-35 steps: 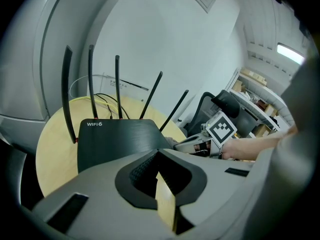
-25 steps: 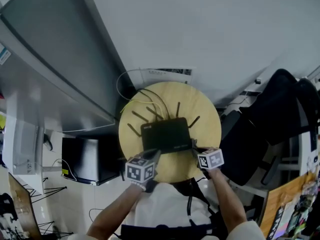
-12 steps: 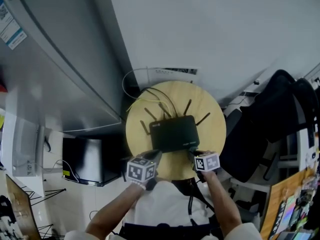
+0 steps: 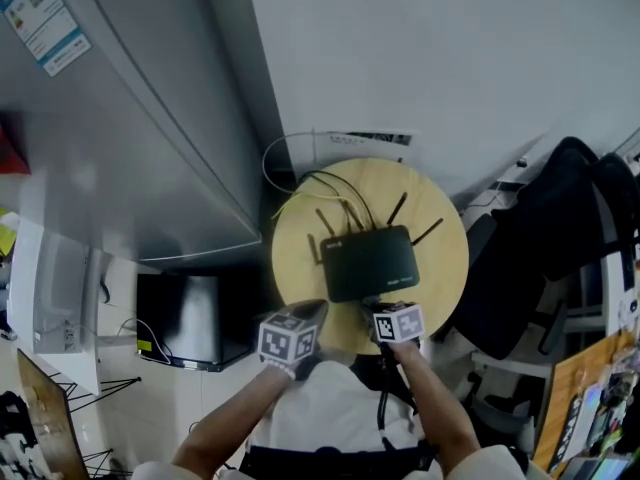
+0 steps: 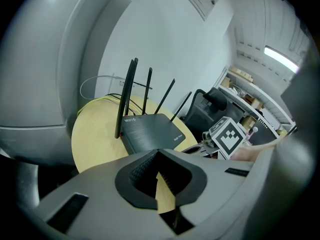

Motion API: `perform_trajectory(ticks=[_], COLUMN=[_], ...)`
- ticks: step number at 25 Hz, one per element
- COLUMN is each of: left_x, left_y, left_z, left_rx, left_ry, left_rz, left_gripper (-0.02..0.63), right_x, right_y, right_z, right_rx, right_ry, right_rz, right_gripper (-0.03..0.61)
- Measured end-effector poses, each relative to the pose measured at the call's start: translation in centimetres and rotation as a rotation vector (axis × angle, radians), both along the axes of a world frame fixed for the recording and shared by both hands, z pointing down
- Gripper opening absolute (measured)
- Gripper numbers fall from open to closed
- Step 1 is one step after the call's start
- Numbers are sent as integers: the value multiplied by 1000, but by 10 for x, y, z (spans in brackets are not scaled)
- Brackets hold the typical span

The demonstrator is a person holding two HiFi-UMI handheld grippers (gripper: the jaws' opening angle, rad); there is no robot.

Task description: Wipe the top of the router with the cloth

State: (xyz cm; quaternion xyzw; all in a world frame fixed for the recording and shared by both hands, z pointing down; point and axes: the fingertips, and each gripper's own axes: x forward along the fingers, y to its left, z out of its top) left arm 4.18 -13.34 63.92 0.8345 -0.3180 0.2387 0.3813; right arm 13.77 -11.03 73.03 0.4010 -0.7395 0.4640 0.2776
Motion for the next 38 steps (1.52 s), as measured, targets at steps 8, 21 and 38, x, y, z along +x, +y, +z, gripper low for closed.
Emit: perform_trajectory(ticks=[8,21,38], left_x=[-22,-58,-103], left_y=[7,10,-3], left_z=[3,2,6], left_rx=[-4,0,-14], left_ry=[-3,37,52], left_rz=[26,26,3], left_gripper=[-2,-3,-3], right_x=[-51,-106,-123], right_y=[3,-1,-33], right_z=[-2,-2,-17], right_rx=[6,5,31], right_ry=[-9,1,27], right_rz=[-37,-76,137], right_gripper=[37,37,37])
